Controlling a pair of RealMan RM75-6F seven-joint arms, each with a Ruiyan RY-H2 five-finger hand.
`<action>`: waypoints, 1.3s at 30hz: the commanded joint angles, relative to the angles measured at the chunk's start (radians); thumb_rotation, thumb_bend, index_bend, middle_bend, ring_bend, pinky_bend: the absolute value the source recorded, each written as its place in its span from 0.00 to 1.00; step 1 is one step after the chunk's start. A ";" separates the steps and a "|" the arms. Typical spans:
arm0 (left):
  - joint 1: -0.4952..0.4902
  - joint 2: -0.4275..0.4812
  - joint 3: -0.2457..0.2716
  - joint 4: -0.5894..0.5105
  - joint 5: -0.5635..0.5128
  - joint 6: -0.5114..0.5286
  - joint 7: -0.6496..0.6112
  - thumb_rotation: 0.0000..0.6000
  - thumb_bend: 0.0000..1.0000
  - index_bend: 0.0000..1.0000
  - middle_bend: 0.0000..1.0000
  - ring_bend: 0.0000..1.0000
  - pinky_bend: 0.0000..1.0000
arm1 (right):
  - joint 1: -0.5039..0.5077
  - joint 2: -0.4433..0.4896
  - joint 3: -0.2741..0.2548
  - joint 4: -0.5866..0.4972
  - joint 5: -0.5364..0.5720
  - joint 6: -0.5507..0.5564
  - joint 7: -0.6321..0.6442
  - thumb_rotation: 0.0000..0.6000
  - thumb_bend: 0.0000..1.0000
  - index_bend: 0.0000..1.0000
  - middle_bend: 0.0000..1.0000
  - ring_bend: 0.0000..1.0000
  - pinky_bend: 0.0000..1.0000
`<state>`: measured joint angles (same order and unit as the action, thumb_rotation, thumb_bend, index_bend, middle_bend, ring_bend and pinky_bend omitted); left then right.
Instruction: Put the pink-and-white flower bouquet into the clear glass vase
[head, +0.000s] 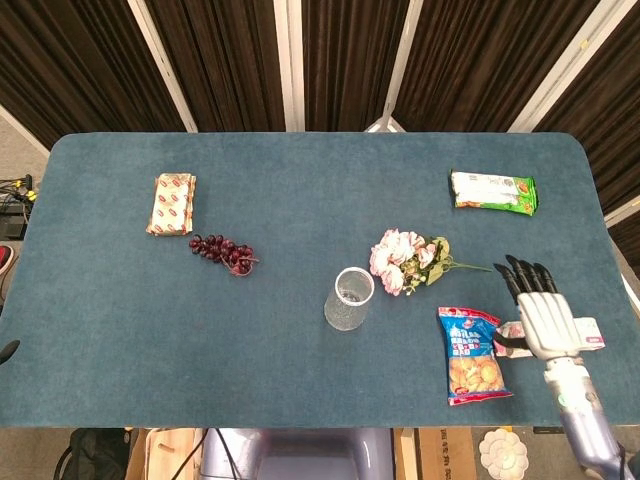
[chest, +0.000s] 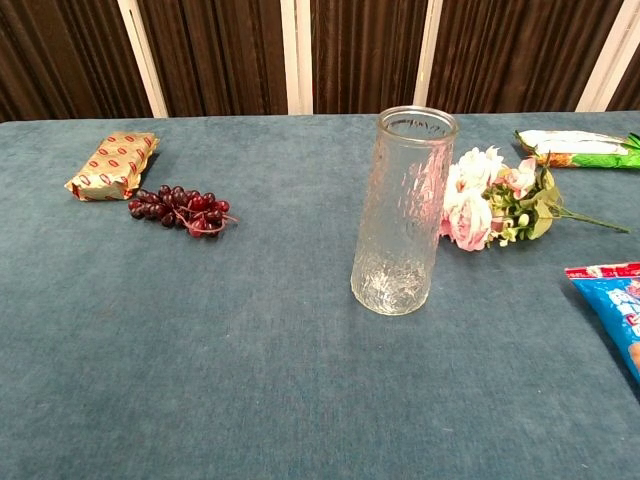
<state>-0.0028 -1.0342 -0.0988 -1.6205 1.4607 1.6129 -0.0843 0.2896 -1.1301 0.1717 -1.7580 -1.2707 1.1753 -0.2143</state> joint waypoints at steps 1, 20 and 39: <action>-0.001 -0.001 0.000 -0.001 0.000 -0.002 0.004 1.00 0.19 0.09 0.00 0.00 0.00 | 0.085 -0.053 0.048 -0.001 0.121 -0.083 -0.102 1.00 0.04 0.11 0.03 0.05 0.00; -0.002 -0.014 -0.010 0.005 -0.020 -0.002 0.035 1.00 0.19 0.09 0.00 0.00 0.00 | 0.351 -0.299 0.130 0.216 0.544 -0.221 -0.312 1.00 0.04 0.11 0.03 0.05 0.00; -0.013 -0.023 -0.023 0.004 -0.050 -0.023 0.053 1.00 0.19 0.09 0.00 0.00 0.00 | 0.542 -0.428 0.165 0.338 0.781 -0.231 -0.400 1.00 0.04 0.18 0.16 0.22 0.00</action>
<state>-0.0165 -1.0574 -0.1212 -1.6168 1.4124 1.5901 -0.0305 0.8253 -1.5507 0.3362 -1.4266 -0.4956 0.9394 -0.6094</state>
